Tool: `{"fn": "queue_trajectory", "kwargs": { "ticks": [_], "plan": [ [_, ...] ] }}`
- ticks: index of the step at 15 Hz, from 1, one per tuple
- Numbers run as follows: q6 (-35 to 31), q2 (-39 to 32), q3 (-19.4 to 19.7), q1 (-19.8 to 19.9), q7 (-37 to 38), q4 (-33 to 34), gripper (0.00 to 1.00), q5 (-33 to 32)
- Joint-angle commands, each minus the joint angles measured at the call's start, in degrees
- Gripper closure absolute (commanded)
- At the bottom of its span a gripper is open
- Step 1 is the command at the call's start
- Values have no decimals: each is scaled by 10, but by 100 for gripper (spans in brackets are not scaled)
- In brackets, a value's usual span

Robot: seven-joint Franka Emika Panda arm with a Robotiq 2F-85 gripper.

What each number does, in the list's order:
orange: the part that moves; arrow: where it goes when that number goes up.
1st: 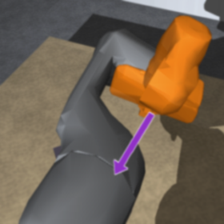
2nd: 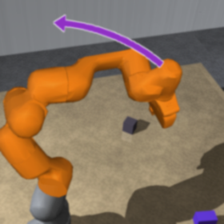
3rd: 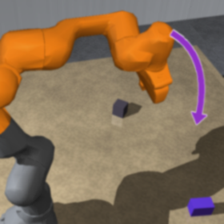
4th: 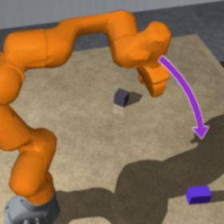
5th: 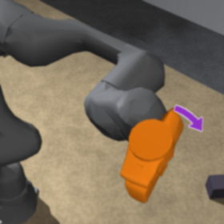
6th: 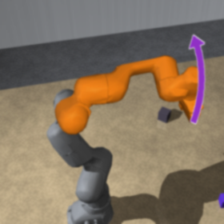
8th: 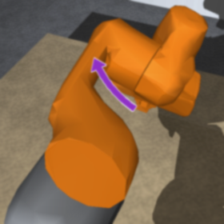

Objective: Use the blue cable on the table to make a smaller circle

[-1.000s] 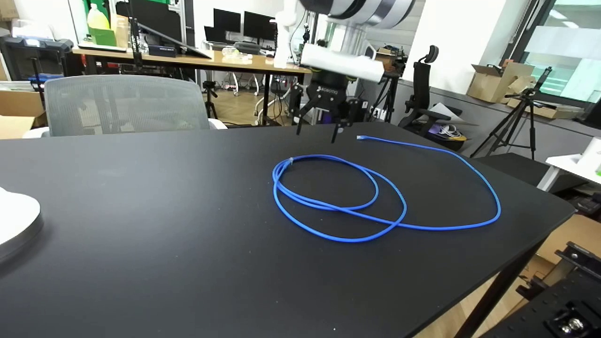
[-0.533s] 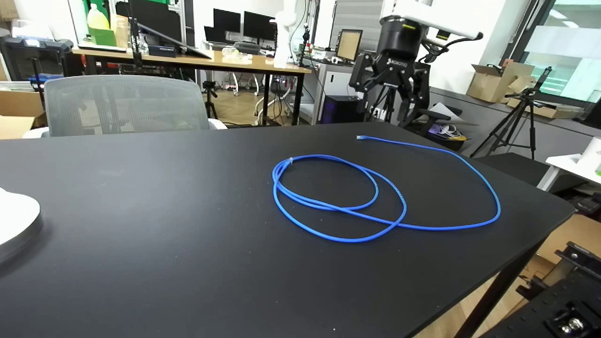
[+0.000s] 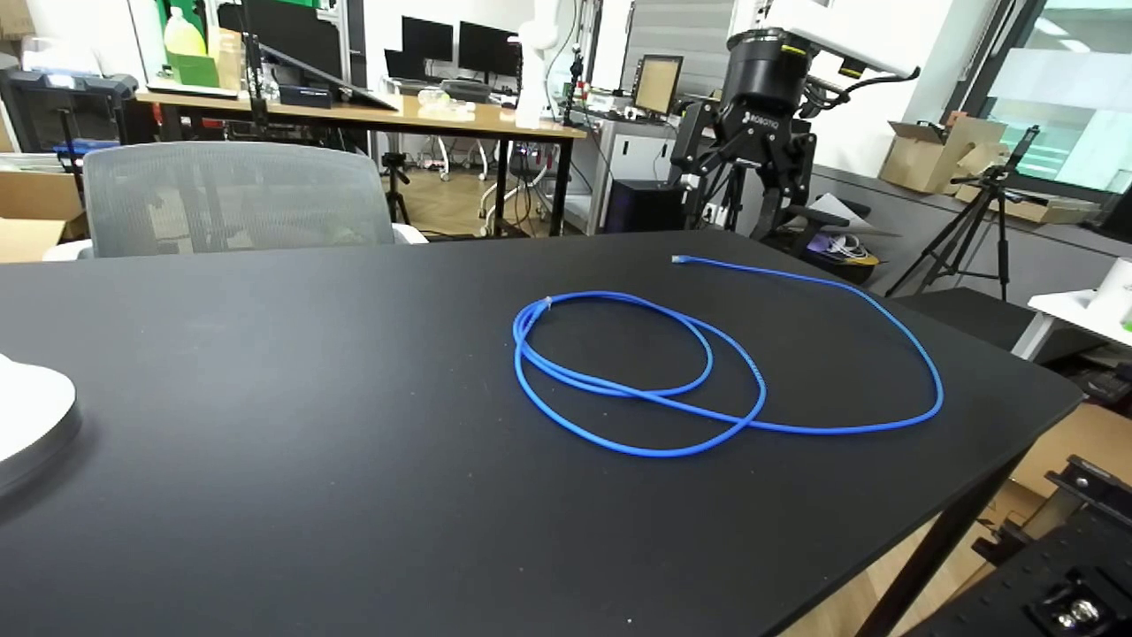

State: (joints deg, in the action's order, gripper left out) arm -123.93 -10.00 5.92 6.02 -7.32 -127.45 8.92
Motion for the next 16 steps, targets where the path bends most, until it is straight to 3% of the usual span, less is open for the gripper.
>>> {"fn": "queue_trajectory", "kwargs": {
  "ticks": [1,6,8,13,14,16],
  "plan": [
    [1,0,-4,4,1,1,0,-1],
    [1,0,-4,4,1,1,0,-1],
    [-95,5,0,1,-12,-10,0,-38],
    [-249,-37,30,26,-24,36,0,-136],
    [-260,-48,34,38,-34,52,0,-131],
    [-220,-74,30,81,-93,101,0,-72]
  ]
}}
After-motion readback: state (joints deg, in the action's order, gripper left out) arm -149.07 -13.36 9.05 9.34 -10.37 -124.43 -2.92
